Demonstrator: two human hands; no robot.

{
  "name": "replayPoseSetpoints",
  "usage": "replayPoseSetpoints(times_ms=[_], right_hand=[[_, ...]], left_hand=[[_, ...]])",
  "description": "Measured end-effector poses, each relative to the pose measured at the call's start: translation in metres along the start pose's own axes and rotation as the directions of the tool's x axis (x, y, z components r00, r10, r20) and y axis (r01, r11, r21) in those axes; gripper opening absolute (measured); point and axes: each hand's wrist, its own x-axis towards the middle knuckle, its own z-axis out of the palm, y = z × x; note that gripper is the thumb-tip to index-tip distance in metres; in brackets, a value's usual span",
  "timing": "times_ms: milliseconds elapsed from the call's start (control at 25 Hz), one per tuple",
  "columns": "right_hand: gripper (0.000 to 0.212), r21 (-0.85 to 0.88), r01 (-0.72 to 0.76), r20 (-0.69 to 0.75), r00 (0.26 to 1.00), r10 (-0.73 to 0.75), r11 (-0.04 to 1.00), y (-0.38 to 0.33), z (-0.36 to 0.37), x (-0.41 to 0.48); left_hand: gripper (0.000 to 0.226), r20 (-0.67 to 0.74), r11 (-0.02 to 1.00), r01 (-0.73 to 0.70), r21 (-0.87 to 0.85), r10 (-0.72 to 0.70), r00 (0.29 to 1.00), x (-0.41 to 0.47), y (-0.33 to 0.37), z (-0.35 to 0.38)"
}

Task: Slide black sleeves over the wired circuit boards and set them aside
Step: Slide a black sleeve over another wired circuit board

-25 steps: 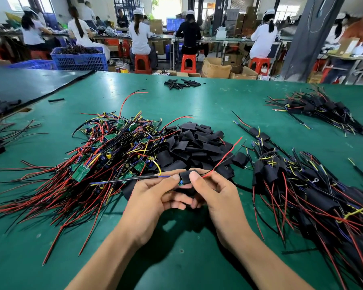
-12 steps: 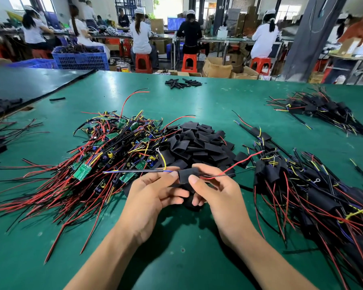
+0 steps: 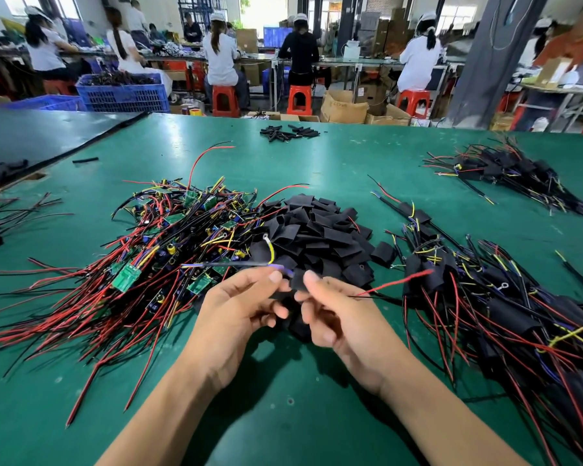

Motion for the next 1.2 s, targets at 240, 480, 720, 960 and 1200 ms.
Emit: replayPoseSetpoints(times_ms=[240, 480, 720, 960, 1200], right_hand=[[0.034, 0.265, 0.383, -0.685, 0.721, -0.108, 0.885, -0.022, -0.027, 0.006], [0.038, 0.176, 0.357, -0.7, 0.7, -0.138, 0.917, -0.014, -0.034, 0.012], [0.024, -0.105, 0.32, -0.611, 0.726, -0.315, 0.941, -0.001, -0.036, 0.02], [0.024, -0.212, 0.282, -0.524, 0.775, -0.353, 0.936, 0.005, -0.035, 0.018], [0.024, -0.265, 0.281, -0.48, 0.791, -0.379, 0.922, 0.006, -0.033, 0.018]], left_hand=[[0.013, -0.135, 0.998, 0.017, 0.059, -0.009, 0.991, 0.003, -0.002, -0.004], [0.009, -0.296, 0.991, -0.02, 0.133, 0.059, 0.953, 0.007, -0.006, -0.005], [0.04, -0.462, 0.95, -0.028, 0.312, 0.178, 0.869, 0.009, 0.0, -0.019], [0.032, -0.42, 0.84, 0.065, 0.539, 0.201, 0.885, 0.01, 0.0, -0.023], [0.008, -0.413, 0.759, 0.104, 0.642, 0.228, 0.882, 0.013, 0.002, -0.027]])
